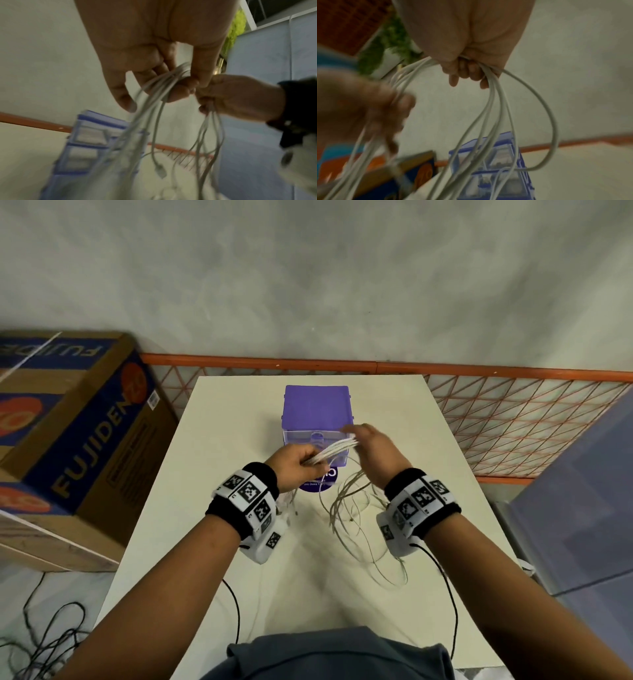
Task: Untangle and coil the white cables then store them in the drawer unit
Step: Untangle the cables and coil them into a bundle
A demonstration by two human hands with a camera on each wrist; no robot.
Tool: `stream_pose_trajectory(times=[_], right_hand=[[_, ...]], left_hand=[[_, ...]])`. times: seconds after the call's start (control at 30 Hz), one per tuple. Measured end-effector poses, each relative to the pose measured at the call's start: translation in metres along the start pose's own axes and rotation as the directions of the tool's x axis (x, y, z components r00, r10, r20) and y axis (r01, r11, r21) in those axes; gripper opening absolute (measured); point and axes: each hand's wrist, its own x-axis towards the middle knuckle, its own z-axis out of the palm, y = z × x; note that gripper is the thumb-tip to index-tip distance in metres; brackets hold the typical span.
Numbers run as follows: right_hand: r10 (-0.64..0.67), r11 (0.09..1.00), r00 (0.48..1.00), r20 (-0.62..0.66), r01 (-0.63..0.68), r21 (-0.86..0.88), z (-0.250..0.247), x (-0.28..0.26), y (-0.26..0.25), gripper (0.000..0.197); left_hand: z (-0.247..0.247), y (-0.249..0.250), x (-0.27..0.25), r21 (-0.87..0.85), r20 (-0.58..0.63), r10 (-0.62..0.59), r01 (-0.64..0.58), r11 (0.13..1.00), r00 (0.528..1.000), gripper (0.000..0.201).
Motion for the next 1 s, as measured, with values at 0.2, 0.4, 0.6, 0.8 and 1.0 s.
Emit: stream_pose_trajectory(times=[0.2, 0.4, 0.6, 0.8, 1.0], right_hand=[[0.235, 0.972, 0.972, 0.000, -0.235, 0.011, -0.013, -0.003, 0.039, 0.031], [-0.049, 0.868, 0.956, 0.290, 0.185, -0.461, 0.001, -0.019, -0.007, 0.072], [0.053, 0.998, 0.928, 0.370, -0.061, 0.010, 0.013, -0.013, -0.012, 0.024], [0.026, 0.977, 0.945, 0.325, -0.093, 0.193, 0.012, -0.017, -0.006, 0.022], [0.191, 0.861, 0.948, 0.253, -0.286, 0.421, 0.006, -0.019, 0.000, 0.020]], left_hand=[[-0.002, -0.036, -0.012, 0.012, 0.051, -0.199, 0.199, 0.980, 0.979, 0.034], [0.013, -0.017, -0.011, 0.284, 0.069, -0.073, 0.050, 0.957, 0.995, 0.023], [0.007, 0.002, -0.009, -0.026, 0.092, 0.025, -0.022, 0.999, 0.995, 0.021], [-0.005, 0.010, -0.016, -0.148, 0.163, -0.001, 0.026, 0.989, 0.987, 0.032], [-0.010, -0.005, -0.012, -0.421, -0.075, -0.069, 0.031, 0.906, 0.995, 0.019]])
